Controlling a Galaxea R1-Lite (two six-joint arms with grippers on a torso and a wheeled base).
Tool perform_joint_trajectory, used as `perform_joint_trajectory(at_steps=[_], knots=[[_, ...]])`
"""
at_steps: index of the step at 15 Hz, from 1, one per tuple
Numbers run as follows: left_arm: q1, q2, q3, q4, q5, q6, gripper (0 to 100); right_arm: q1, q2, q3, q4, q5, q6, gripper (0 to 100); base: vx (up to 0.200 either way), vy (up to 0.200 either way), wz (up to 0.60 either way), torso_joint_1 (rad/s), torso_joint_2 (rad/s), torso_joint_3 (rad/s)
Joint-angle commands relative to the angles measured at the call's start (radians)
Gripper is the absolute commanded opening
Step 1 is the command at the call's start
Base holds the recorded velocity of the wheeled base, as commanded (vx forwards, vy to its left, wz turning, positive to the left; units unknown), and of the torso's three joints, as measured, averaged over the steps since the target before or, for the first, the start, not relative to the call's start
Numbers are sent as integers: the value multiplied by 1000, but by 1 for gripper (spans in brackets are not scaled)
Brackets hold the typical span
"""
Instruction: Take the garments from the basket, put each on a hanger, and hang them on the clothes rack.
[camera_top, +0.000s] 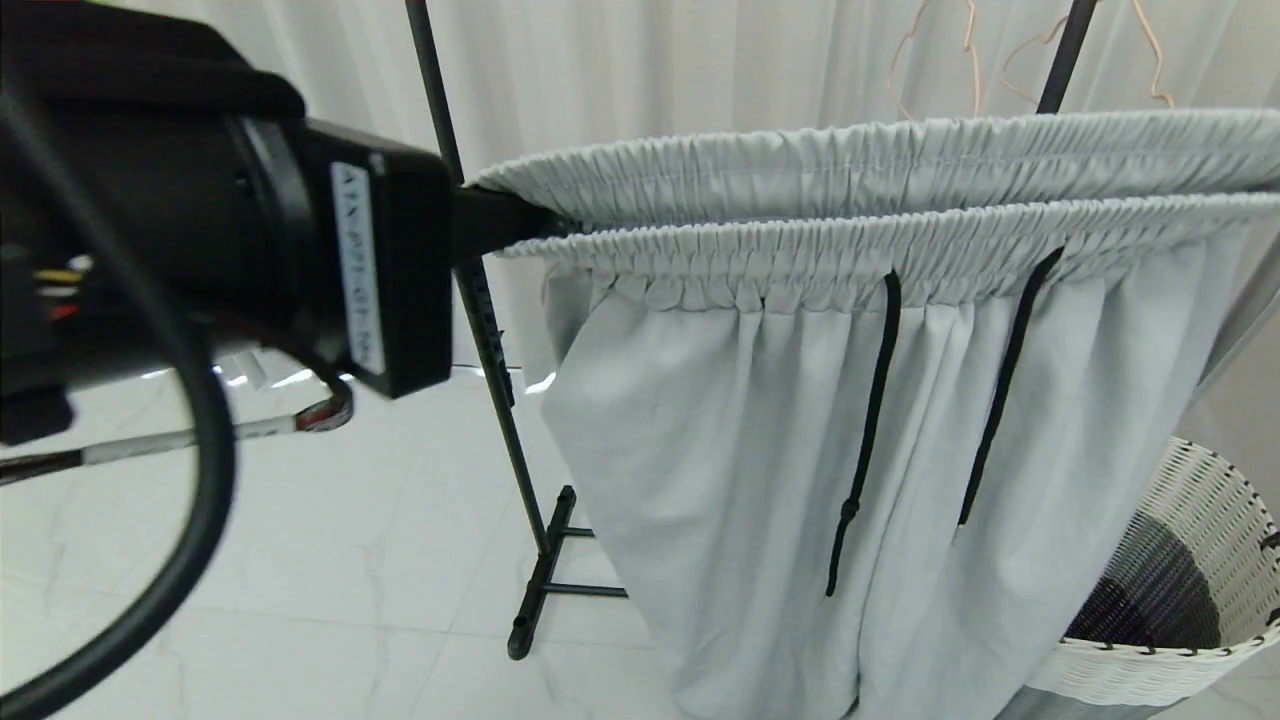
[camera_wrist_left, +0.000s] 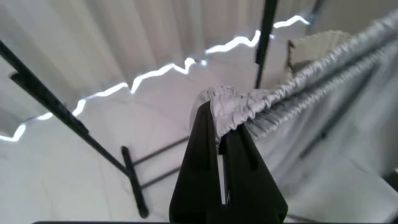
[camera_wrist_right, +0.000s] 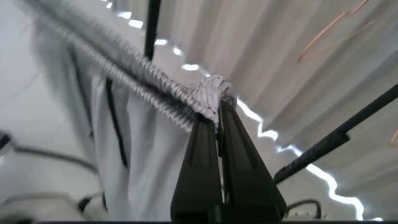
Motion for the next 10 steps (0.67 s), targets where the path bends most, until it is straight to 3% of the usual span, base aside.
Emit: perform_joint_trajectory(at_steps=[1,5,10], knots=[[-81,-78,3,63,1,-42,0,-23,79,11,-100,-3,-2,0,0,0,0,0,0,0],[-203,-90,-5,66,2,-54,0,-23,168,7,-341,3,-7,0,0,0,0,0,0,0],[-224,-98,-5,67,2,-54,0,-26,165,8,-342,-4,-14,0,0,0,0,0,0,0]])
